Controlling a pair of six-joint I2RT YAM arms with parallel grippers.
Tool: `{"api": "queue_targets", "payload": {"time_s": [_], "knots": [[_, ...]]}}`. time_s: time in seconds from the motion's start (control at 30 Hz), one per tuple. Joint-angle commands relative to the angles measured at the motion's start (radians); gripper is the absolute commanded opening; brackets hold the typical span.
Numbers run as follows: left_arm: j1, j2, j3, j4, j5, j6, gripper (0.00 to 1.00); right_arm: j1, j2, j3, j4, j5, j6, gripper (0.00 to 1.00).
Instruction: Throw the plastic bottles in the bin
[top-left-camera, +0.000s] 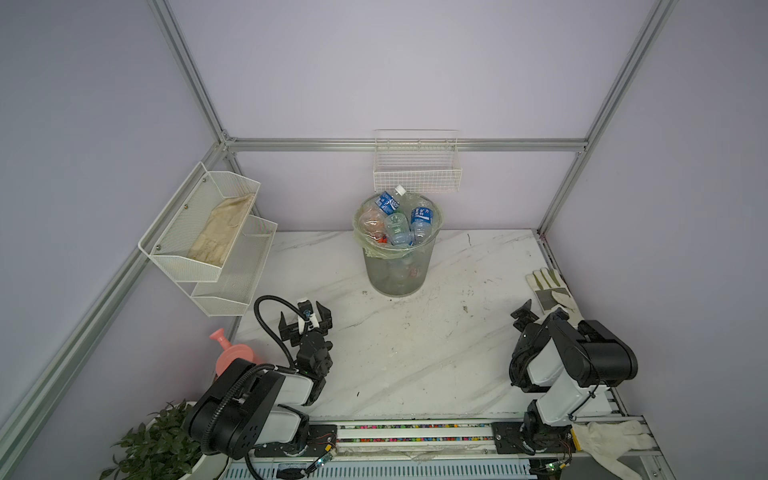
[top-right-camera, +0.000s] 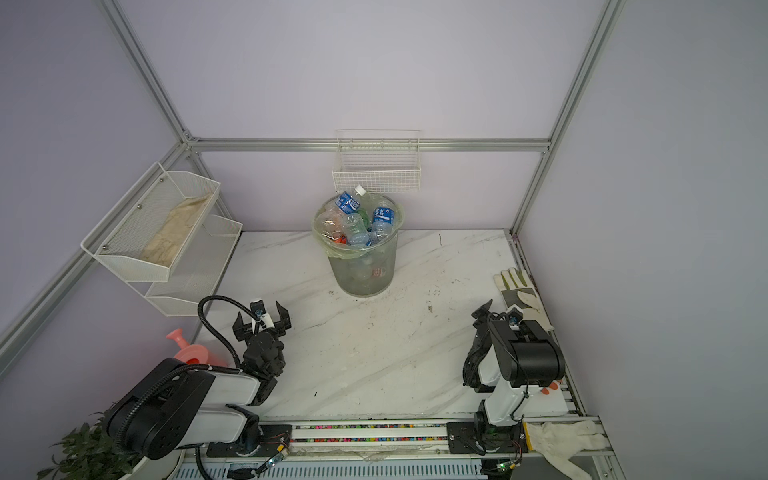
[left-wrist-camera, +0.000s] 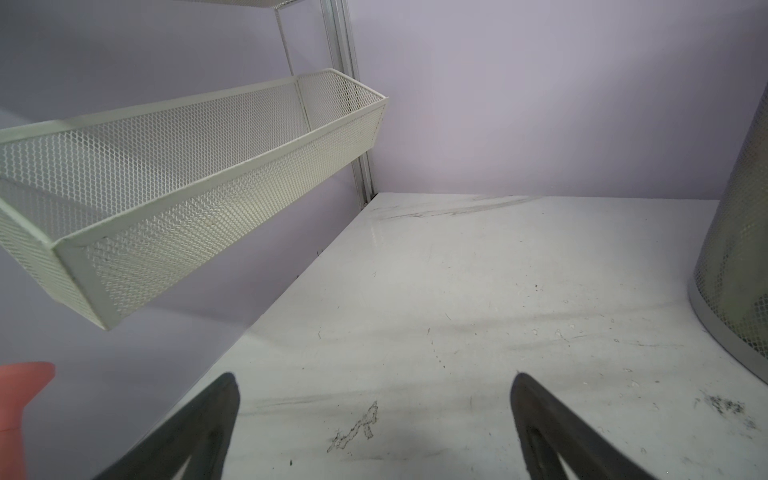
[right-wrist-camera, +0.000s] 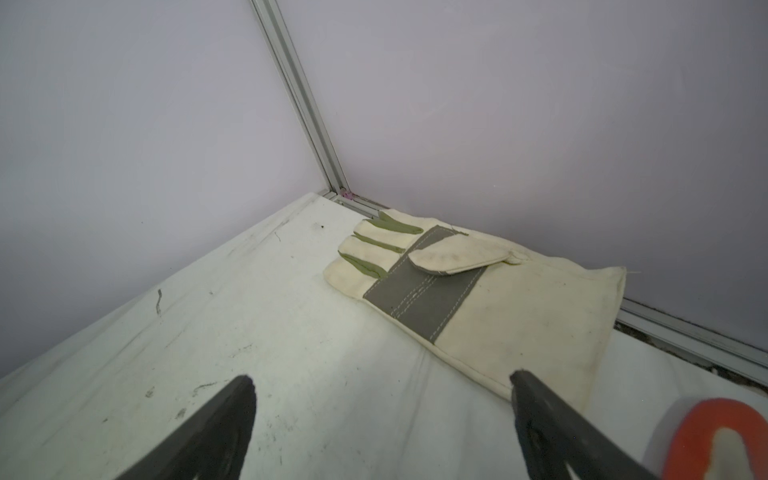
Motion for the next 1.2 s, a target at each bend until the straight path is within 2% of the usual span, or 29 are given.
{"api": "queue_targets", "payload": {"time_s": [0.0, 0.07, 0.2, 0.23, 0.27, 0.4, 0.53, 0.9, 1.0, 1.07, 1.1, 1.17], "knots": [[0.015, -0.005, 0.023, 0.089, 0.022, 0.003, 1.0, -0.008, -0.001, 0.004, 0.285, -0.018, -0.006, 0.97], [0.021, -0.003, 0.024, 0.089, 0.029, 0.0, 1.0, -0.008, 0.0, 0.012, 0.286, -0.072, -0.042, 0.97], [0.024, 0.013, 0.033, 0.097, 0.048, 0.005, 1.0, -0.003, 0.044, 0.067, 0.289, -0.329, -0.204, 0.97], [0.024, 0.014, 0.033, 0.098, 0.045, 0.003, 1.0, 0.018, 0.088, 0.088, 0.294, -0.348, -0.23, 0.97], [0.024, 0.012, 0.03, 0.099, 0.046, 0.003, 1.0, 0.041, 0.098, 0.111, 0.286, -0.348, -0.288, 0.97], [0.026, 0.006, 0.018, 0.113, 0.054, -0.001, 1.0, 0.124, 0.106, 0.118, 0.287, -0.352, -0.391, 0.97], [0.027, 0.013, 0.018, 0.123, 0.077, 0.015, 1.0, 0.202, 0.123, 0.133, 0.286, -0.299, -0.48, 0.97], [0.026, 0.043, 0.048, 0.125, 0.113, 0.068, 1.0, 0.229, 0.134, 0.138, 0.286, -0.309, -0.518, 0.97], [0.027, 0.085, 0.051, 0.128, 0.113, 0.071, 1.0, 0.23, 0.133, 0.137, 0.286, -0.317, -0.521, 0.97], [0.06, 0.173, 0.026, 0.256, 0.171, 0.063, 1.0, 0.23, 0.133, 0.138, 0.287, -0.318, -0.521, 0.97], [0.074, 0.219, 0.038, 0.266, 0.182, 0.049, 1.0, 0.23, 0.133, 0.138, 0.286, -0.317, -0.522, 0.97], [0.076, 0.256, 0.071, 0.265, 0.223, 0.103, 1.0, 0.23, 0.134, 0.137, 0.286, -0.318, -0.52, 0.97]]}}
